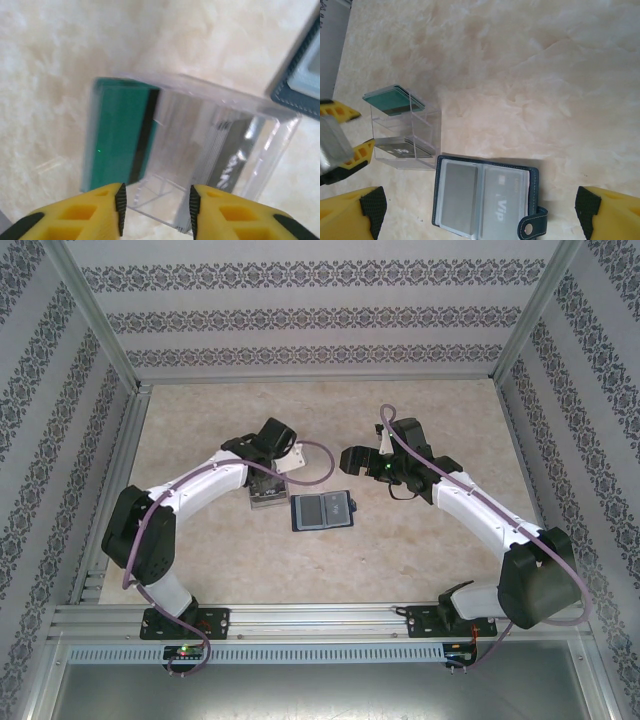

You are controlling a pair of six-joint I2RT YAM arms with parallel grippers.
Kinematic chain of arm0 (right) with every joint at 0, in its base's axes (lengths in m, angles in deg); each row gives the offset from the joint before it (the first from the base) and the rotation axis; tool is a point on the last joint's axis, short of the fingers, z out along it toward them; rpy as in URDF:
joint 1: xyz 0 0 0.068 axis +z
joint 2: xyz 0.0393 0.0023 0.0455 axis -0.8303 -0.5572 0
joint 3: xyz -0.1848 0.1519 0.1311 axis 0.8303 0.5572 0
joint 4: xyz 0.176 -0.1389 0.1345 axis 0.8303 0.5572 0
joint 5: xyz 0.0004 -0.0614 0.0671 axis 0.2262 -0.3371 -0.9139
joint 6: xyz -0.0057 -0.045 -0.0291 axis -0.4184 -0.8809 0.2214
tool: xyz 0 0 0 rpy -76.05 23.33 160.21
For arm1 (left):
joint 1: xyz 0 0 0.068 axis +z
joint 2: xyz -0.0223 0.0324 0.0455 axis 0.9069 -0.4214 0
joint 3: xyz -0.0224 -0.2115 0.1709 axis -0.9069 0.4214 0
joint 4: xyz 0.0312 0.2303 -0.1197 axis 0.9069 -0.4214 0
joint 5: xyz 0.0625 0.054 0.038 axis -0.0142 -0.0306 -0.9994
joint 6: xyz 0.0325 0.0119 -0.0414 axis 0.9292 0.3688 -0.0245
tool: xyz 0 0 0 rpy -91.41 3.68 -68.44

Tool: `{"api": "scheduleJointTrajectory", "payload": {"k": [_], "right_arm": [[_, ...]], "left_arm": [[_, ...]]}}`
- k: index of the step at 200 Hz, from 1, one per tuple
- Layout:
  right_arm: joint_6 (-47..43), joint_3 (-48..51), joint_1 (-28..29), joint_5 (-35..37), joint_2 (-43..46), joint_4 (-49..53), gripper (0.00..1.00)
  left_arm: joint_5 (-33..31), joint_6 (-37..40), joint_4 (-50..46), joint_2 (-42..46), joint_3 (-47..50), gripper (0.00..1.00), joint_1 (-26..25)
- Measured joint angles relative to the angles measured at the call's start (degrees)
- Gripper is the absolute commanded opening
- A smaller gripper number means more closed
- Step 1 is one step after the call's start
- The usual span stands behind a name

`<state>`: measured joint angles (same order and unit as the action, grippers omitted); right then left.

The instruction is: Take the credit cards out of the card holder

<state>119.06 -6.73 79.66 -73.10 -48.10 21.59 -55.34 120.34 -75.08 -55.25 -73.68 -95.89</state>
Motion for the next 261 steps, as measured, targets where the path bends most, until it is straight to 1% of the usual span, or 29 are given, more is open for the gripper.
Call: {"api": "scheduleJointTrajectory", "payload": {"k": [7,10,14,17,22,27,30,32,59,67,80,91,98,108,120,151,186,199,208,224,229,241,250,261], "right_arm": [[0.00,0.00,0.39,0.07,0.00,0.13,0.95],[0.11,0.00,0.52,0.13,0.00,0.20,0.95],[0.09,0.00,0.79,0.24,0.00,0.35,0.94],[0.24,0.00,1.03,0.26,0.00,0.37,0.93],[0.22,0.00,1.53,0.44,-0.02,0.50,0.92],[0.33,0.00,2.10,0.68,-0.09,0.63,0.91],[0.39,0.00,2.47,0.85,-0.13,0.74,0.90],[0.48,0.00,2.64,0.92,-0.15,0.81,0.89],[1.29,-0.02,6.88,4.00,-1.18,2.38,0.82],[1.66,-0.02,8.17,5.05,-1.55,2.99,0.77],[2.78,-0.02,10.14,6.69,-2.10,3.93,0.65],[4.17,-0.02,11.76,7.96,-2.47,4.50,0.60],[4.85,-0.02,12.61,8.55,-2.73,4.87,0.54],[5.46,-0.04,13.84,9.53,-3.21,5.40,0.49],[6.67,-0.04,15.26,10.64,-3.89,6.12,0.47],[8.00,-0.04,17.59,11.52,-6.27,8.07,0.47],[7.85,-0.04,17.51,11.10,-9.77,8.96,0.47],[7.45,-0.04,17.11,10.27,-10.97,9.03,0.48],[6.82,-0.07,16.68,9.49,-11.72,9.05,0.49],[5.53,-0.04,15.37,8.24,-12.66,9.27,0.49],[5.07,-0.04,14.80,7.76,-12.76,9.27,0.49],[4.44,-0.02,13.42,6.73,-12.85,9.18,0.49],[3.82,0.04,12.46,5.99,-12.87,8.96,0.49],[3.21,0.09,11.54,5.27,-13.07,8.76,0.49]], "left_arm": [[-0.24,-2.12,-0.15,0.24,-0.72,0.62,0.00],[-0.26,-3.37,-0.26,0.33,-0.98,0.66,0.00],[-0.39,-4.37,-0.42,0.50,-1.36,0.69,0.02],[-0.37,-5.79,-0.55,0.61,-1.62,0.75,0.07],[-0.39,-7.34,-0.63,0.87,-1.97,0.77,0.11],[-0.35,-9.27,-0.66,1.25,-2.21,0.85,0.17],[-0.22,-10.54,-0.66,1.51,-2.29,0.97,0.22],[-0.15,-11.50,-0.66,1.70,-2.36,1.00,0.28],[3.23,-20.48,-0.59,6.36,-2.25,0.99,0.94],[4.55,-23.30,-0.52,8.26,-2.12,0.99,0.94],[5.99,-27.82,-0.37,10.71,-2.03,0.99,1.05],[7.23,-31.89,-0.35,12.24,-2.03,0.99,1.20],[7.69,-34.64,-0.39,12.90,-2.03,0.99,1.33],[8.87,-38.47,-0.44,13.35,-2.03,0.99,1.77],[10.34,-42.58,-0.63,13.38,-2.03,0.99,2.40],[14.95,-51.60,-0.83,13.38,0.24,1.00,3.76],[21.68,-61.31,0.81,14.78,8.81,0.85,3.93],[24.02,-65.35,1.57,15.08,11.96,0.76,3.93],[25.46,-67.95,2.56,15.10,13.84,0.66,3.91],[27.17,-72.41,5.20,15.15,17.31,0.41,3.43],[27.69,-73.59,5.97,15.17,18.27,0.35,3.21],[28.33,-75.56,7.56,15.17,20.35,0.24,2.25],[28.48,-77.35,8.68,15.10,21.49,0.14,1.25],[28.61,-78.64,9.92,14.78,22.18,0.08,0.07]]}}
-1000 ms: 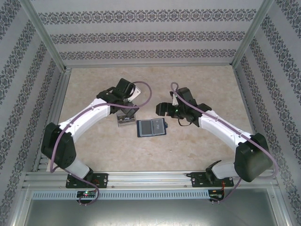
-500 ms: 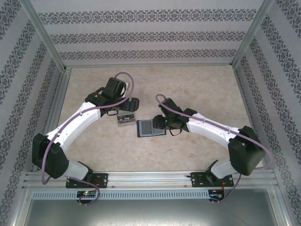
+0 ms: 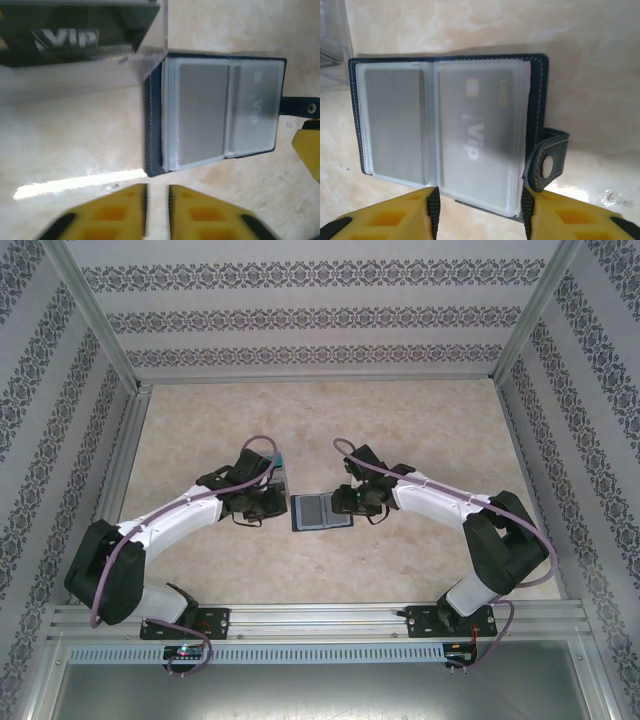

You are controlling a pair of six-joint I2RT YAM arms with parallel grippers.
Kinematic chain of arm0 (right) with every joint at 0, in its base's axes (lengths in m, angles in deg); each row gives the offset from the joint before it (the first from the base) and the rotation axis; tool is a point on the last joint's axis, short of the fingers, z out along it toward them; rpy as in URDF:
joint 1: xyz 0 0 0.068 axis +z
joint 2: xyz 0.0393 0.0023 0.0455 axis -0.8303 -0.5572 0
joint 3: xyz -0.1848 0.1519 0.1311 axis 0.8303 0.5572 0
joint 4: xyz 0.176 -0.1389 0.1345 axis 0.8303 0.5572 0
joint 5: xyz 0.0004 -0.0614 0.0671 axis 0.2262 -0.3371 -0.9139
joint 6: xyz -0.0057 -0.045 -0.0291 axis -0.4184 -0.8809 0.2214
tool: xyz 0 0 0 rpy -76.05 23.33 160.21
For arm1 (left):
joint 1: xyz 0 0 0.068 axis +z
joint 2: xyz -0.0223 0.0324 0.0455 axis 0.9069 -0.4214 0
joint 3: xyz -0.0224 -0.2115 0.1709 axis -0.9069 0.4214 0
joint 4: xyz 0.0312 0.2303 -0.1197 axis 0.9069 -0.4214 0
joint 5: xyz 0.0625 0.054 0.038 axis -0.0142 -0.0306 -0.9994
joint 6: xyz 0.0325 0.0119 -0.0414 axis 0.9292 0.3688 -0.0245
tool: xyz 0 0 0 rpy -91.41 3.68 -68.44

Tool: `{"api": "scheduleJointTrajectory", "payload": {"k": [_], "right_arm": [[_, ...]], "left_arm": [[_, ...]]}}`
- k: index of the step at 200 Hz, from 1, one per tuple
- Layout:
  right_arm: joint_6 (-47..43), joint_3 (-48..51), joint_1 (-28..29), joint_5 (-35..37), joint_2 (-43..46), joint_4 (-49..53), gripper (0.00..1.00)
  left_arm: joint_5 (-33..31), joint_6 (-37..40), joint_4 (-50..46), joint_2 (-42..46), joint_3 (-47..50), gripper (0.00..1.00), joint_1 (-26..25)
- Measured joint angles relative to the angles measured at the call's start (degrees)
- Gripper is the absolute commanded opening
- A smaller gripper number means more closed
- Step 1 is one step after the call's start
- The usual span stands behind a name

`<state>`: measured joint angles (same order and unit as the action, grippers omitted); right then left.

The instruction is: Take the credit cards out of the card holder

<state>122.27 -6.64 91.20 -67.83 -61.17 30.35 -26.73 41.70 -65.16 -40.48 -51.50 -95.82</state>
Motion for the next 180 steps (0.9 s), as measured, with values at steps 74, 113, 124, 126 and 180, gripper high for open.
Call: {"api": "scheduleJointTrajectory", "payload": {"k": [74,113,124,126,180], "right_arm": [[-1.75,-0.02,-0.83,-2.99,-4.87,-1.42,0.47],[-1.73,-0.13,-0.83,-3.56,-6.40,-1.81,0.46],[-1.73,-0.13,-0.83,-3.63,-6.71,-2.03,0.45],[-1.73,-0.13,-0.83,-3.65,-6.75,-2.05,0.45],[-1.57,-1.33,-0.81,-4.68,-6.99,-2.43,0.42]], "left_arm": [[0.68,-2.40,6.64,-11.58,-0.50,0.00,-3.72],[0.83,-2.32,6.69,-13.62,-0.55,0.00,-3.82],[0.96,-2.23,6.91,-14.08,-0.55,0.00,-3.82],[1.01,-2.21,7.02,-14.14,-0.55,0.00,-3.82],[1.64,-2.19,7.87,-15.34,-1.09,0.00,-4.15]]}}
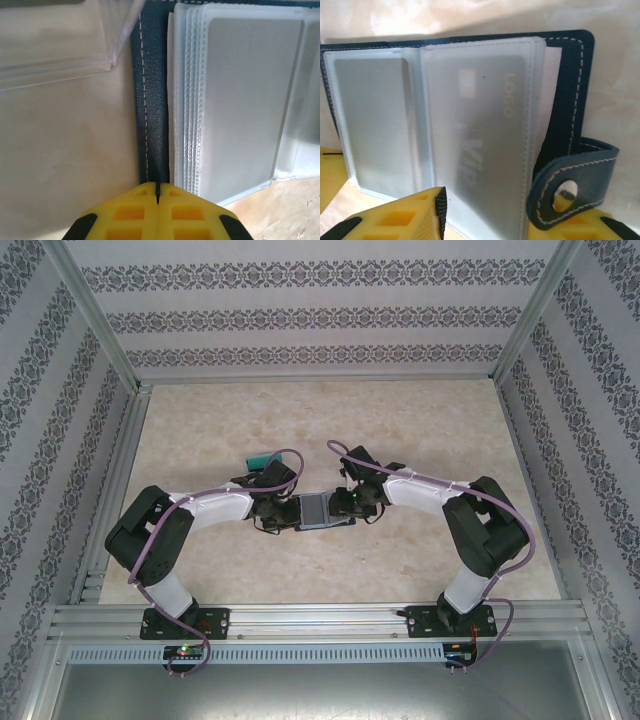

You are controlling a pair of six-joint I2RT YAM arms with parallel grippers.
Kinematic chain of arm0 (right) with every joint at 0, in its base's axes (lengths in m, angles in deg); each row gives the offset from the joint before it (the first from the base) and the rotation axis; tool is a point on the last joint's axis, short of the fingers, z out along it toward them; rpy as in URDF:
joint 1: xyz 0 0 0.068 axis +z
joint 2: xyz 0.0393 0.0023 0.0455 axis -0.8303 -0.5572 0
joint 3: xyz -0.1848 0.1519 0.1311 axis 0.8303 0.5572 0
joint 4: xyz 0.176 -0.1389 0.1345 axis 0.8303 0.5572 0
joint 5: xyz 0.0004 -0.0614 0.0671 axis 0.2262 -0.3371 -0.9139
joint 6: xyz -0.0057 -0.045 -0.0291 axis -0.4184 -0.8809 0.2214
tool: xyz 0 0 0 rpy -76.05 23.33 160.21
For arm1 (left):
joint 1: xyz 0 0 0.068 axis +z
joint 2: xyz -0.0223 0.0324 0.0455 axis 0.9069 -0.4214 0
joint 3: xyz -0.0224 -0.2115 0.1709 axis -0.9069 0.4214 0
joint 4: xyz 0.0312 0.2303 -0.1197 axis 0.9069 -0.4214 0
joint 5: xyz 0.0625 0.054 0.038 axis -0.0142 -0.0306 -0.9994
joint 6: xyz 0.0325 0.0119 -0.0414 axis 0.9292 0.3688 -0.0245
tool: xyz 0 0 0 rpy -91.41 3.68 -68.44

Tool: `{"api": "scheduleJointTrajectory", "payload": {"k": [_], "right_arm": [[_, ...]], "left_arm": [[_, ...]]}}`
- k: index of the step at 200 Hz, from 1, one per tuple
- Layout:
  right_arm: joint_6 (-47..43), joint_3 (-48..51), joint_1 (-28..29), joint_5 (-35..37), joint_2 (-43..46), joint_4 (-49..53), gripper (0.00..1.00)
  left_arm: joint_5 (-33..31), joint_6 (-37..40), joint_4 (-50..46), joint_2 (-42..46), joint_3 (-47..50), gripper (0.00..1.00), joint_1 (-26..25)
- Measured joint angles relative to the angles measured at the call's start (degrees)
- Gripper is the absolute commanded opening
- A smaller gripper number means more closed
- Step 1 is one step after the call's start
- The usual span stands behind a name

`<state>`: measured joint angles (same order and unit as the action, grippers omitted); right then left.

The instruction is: Take the credit cards out of the card holder

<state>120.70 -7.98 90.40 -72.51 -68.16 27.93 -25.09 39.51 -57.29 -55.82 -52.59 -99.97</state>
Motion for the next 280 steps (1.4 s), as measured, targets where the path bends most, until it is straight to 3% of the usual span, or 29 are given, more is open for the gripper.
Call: {"api": "scheduleJointTrajectory", "payload": {"k": [75,190,253,280], "right_arm": [[0.04,-1.03,0.02,0.74,1.55,0.96,0.43],[-0.09,-1.36,0.83,1.29,3.80,1.33,0.34],[0.33,-3.34,2.36,-0.63,3.80,0.39,0.35],[0.48,-3.37,2.38,-0.85,3.80,0.37,0.40]], "left_arm": [[0.11,0.04,-0.02,-0.02,-0.09,0.00,0.00],[0.09,0.44,-0.07,0.00,-0.09,0.00,0.00],[0.11,0.44,-0.09,0.00,-0.09,0.00,0.00],[0.11,0.44,-0.09,0.00,-0.09,0.00,0.00]]}}
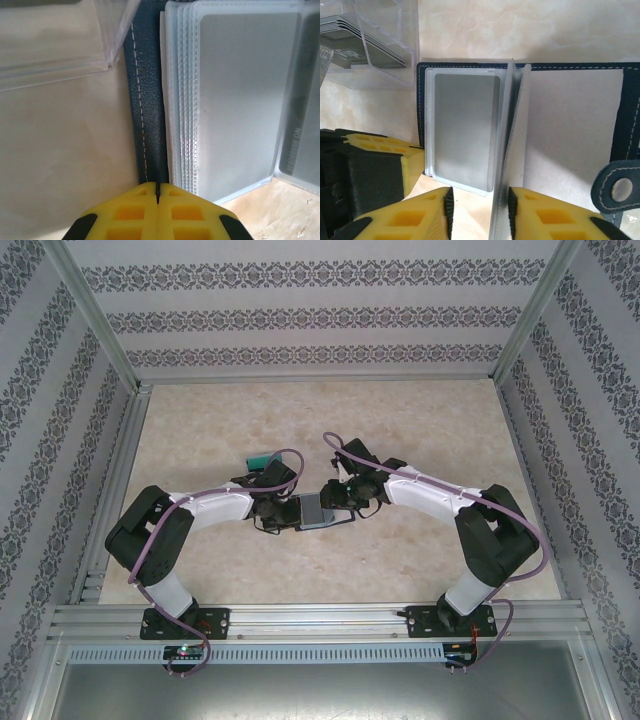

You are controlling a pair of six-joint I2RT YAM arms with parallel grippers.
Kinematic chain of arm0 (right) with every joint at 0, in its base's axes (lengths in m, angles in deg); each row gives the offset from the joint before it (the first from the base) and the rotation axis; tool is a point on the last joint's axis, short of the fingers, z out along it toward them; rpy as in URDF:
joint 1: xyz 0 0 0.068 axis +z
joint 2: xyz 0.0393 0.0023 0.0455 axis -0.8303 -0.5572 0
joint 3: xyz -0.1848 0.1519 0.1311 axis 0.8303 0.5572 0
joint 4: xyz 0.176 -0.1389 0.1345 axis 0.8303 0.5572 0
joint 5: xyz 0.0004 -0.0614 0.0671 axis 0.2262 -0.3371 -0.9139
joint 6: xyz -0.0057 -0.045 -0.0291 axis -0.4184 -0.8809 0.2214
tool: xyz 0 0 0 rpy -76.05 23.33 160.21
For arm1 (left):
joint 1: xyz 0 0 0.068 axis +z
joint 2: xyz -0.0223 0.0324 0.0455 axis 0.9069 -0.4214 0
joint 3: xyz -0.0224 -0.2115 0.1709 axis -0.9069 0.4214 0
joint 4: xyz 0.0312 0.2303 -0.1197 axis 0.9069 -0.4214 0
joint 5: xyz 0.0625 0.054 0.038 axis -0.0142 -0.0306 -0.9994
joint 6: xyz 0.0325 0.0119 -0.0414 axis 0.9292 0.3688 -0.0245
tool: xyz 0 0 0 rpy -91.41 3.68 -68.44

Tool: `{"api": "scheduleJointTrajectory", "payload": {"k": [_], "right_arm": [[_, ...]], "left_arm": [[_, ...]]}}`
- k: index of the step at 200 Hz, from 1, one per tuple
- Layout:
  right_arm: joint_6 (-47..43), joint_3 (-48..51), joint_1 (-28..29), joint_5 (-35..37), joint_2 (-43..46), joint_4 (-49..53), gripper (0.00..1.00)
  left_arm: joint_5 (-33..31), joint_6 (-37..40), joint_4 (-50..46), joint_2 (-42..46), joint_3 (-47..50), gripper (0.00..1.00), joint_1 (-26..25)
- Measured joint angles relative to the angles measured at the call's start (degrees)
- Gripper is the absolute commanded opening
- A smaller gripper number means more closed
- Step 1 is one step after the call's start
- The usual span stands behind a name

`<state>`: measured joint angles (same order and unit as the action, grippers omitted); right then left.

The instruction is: Take the credit cards out of the card holder

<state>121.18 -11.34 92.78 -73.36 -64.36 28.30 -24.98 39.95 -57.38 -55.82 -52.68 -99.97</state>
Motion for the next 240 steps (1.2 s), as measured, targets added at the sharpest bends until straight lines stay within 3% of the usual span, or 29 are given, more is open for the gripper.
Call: {"api": "scheduleJointTrajectory", "payload": {"k": [45,77,240], "right_arm": [[-0.02,-0.70,-0.02,5.68,0.07,2.80,0.41],[-0.68,-0.70,-0.02,9.03,0.79,4.42,0.35],[-1.75,-1.49,-1.31,8.85,-4.63,4.39,0.37]], "left_arm": [[0.00,0.00,0.00,0.00,0.00,0.00,0.00],[-0.02,0.22,-0.11,0.00,-0.02,0.00,0.00],[-0.02,1.29,-1.66,0.02,-0.87,0.00,0.00]]}}
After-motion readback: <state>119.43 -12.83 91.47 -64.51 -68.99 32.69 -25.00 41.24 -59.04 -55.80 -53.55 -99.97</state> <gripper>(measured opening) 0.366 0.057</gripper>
